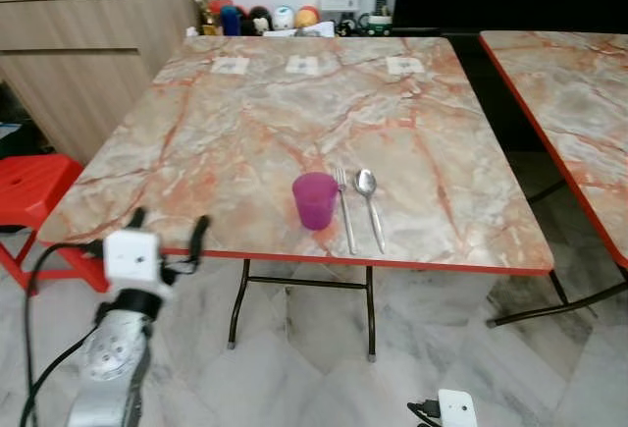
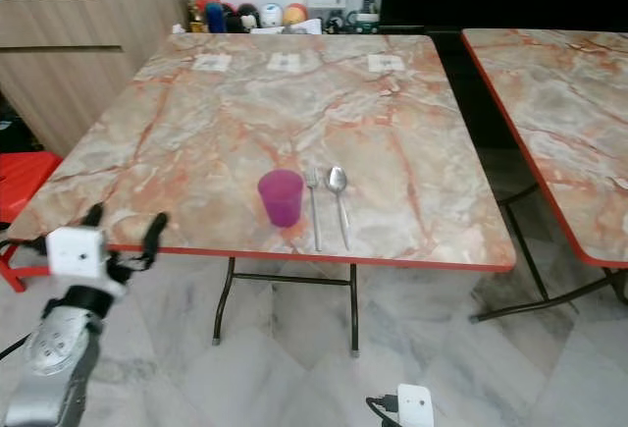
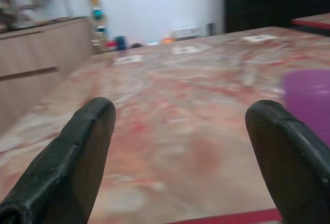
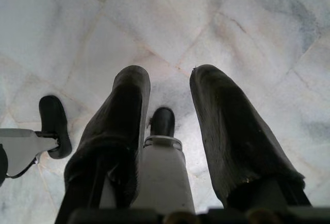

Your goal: Setting the table

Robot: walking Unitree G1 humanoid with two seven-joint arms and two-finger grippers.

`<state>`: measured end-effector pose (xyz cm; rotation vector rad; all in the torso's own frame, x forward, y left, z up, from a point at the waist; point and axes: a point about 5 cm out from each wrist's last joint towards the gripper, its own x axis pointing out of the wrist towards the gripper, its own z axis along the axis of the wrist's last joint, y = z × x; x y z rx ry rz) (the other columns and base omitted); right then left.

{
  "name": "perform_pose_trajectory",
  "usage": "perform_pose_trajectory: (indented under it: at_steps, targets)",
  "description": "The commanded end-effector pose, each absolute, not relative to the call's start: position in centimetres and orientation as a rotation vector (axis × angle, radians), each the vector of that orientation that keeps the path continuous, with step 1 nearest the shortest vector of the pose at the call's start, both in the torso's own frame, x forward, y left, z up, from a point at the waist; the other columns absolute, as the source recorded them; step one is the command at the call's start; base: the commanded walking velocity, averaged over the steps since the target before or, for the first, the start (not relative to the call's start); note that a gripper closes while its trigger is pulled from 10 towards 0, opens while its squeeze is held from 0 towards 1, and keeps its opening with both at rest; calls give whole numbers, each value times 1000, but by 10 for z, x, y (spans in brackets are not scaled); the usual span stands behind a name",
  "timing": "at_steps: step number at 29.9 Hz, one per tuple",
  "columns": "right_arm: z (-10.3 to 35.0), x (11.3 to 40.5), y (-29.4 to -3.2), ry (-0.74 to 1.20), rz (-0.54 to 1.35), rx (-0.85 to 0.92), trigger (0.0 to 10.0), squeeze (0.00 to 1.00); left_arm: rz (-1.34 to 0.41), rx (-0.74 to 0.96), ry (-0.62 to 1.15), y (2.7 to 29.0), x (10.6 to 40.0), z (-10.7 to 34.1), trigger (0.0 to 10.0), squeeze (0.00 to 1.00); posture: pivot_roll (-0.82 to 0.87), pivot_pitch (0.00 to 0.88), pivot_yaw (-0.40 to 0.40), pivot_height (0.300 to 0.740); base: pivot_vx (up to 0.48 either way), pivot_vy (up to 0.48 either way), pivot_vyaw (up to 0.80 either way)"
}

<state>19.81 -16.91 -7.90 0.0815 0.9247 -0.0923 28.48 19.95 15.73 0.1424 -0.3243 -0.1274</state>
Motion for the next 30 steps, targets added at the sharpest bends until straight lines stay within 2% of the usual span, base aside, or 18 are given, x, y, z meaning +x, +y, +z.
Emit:
perform_pose_trajectory:
  at_steps: [1,7,13,30]
  targets:
    - [-83,189,-170,952,-106,89,10000,0,-146,131,-275,194,278,151,10000,0,114,112,22,740,0,0,0]
    - [-84,188,-171,954,-105,85,10000,0,-230,152,-246,179,269,153,10000,0,129,109,21,740,0,0,0]
    - [-84,189,-171,953,-105,84,10000,0,-186,126,-249,179,269,165,10000,0,121,107,22,740,0,0,0]
    - [-81,194,-172,936,-123,92,10000,0,-69,54,-221,214,278,173,10000,0,93,136,26,740,0,0,0]
